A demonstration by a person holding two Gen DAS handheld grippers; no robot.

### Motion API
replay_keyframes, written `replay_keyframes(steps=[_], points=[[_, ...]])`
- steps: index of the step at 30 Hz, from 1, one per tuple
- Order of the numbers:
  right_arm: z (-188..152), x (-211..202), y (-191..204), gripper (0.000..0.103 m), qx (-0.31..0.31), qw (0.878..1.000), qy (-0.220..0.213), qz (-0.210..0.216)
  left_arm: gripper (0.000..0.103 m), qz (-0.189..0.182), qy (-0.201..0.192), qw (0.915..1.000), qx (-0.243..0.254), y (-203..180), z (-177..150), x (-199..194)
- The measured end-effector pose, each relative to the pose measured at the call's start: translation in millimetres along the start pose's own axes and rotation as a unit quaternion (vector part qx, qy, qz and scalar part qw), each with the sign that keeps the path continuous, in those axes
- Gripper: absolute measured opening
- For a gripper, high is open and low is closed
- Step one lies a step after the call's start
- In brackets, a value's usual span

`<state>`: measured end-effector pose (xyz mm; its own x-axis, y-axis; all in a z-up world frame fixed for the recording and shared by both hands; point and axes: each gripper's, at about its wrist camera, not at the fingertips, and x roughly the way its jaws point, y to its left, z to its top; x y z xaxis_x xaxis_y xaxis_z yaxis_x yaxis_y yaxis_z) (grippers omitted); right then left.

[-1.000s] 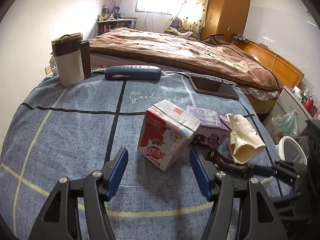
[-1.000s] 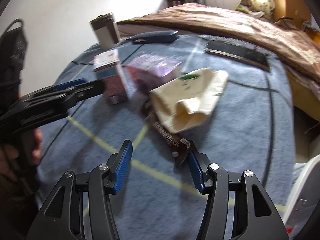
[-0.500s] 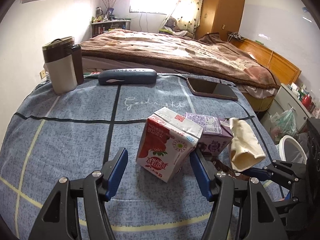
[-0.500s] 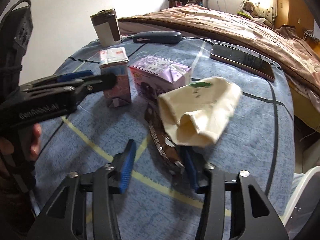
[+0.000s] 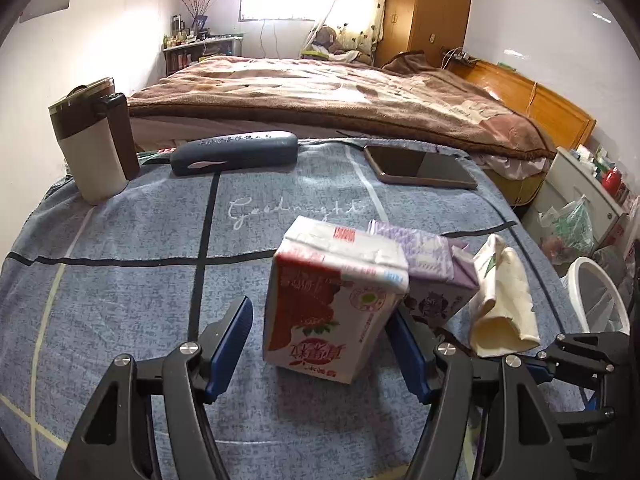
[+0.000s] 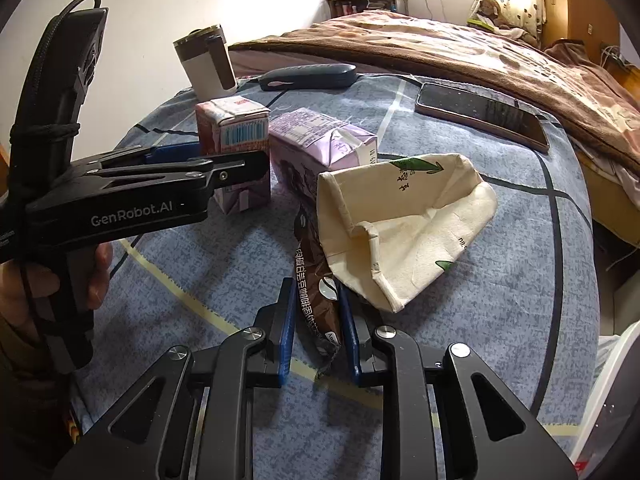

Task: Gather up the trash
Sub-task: 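Grasp the pink-and-white juice carton with the left gripper while the right grasps a brown wrapper, then carry the juice carton and brown wrapper toward the white bin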

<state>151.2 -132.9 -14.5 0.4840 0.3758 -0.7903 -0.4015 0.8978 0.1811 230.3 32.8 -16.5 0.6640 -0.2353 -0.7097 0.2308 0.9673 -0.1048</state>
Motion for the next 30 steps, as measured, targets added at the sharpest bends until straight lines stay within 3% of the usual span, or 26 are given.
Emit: replay_keyframes(steps=[2, 12, 30], points=[[-0.5, -0.5, -0.8, 0.023, 0.003, 1.000, -0.001, 0.001, 0.060, -0.003, -0.002, 1.0000, -0.002, 0.6, -0.5, -0.8], [-3.7, -5.6, 0.0, 0.022, 0.010, 1.000, -0.005, -0.002, 0.060, 0.004, -0.006, 1.0000, -0.004, 0.1, -4.6, -9.9], [-25.6, -42.8, 6.5, 0.022, 0.024, 0.999, -0.038, 0.004, 0.060, 0.013, -0.034, 0.9993, 0.006, -19.8, -25.1, -62.1]])
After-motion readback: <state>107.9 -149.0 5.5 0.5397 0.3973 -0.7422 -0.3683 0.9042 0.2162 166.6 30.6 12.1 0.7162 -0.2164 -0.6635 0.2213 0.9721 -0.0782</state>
